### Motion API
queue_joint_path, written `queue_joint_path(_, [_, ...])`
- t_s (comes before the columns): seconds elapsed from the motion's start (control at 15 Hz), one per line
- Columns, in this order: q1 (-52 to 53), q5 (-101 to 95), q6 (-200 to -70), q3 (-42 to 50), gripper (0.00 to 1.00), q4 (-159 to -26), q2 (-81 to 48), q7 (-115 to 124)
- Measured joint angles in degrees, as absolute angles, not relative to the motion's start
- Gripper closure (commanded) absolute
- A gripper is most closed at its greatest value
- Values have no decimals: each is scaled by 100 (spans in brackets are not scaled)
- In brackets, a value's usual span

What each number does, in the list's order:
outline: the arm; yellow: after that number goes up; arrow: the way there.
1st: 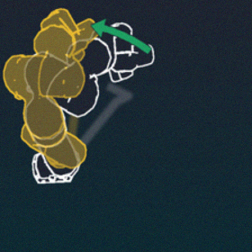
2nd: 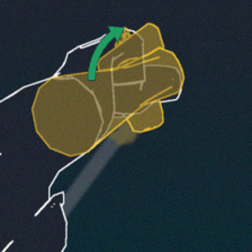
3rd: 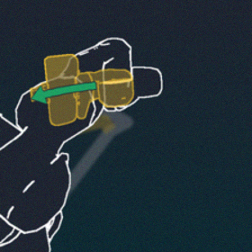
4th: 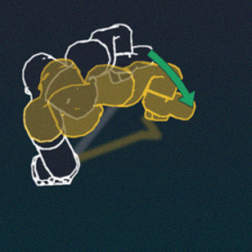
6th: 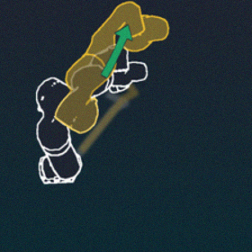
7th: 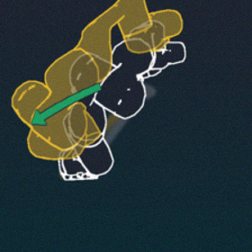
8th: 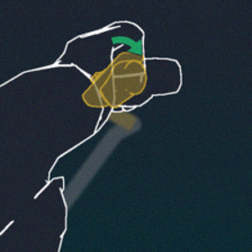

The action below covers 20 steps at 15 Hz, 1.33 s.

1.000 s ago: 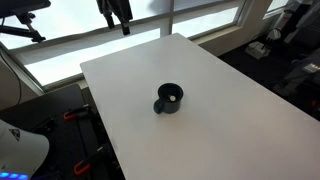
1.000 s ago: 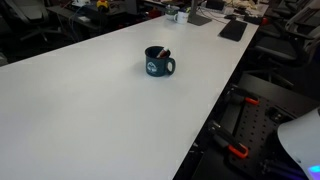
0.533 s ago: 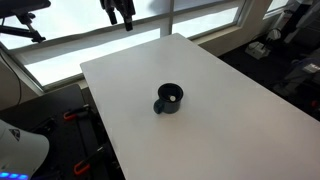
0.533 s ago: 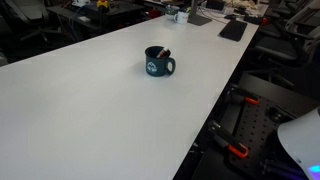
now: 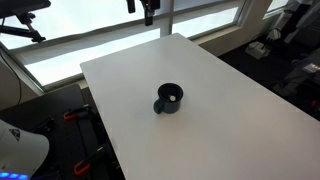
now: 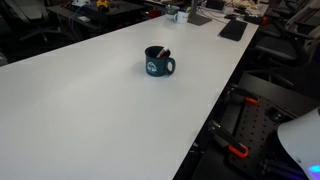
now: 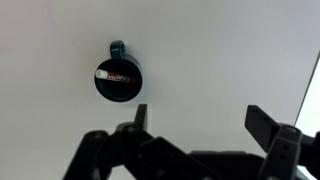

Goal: Place the marker to the right of the mug

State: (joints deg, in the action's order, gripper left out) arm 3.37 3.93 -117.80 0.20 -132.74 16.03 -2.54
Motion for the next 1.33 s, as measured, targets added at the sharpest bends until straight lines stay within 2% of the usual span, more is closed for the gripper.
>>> queue_joint_path(0.47, [112, 827, -11743, 409, 0, -13278, 1091, -734])
queue_joint_path(0.93, [130, 470, -11444, 335, 0, -13464, 738, -2545])
queue_joint_path(1.33, [143, 367, -11445, 283, 0, -13548, 714, -2782])
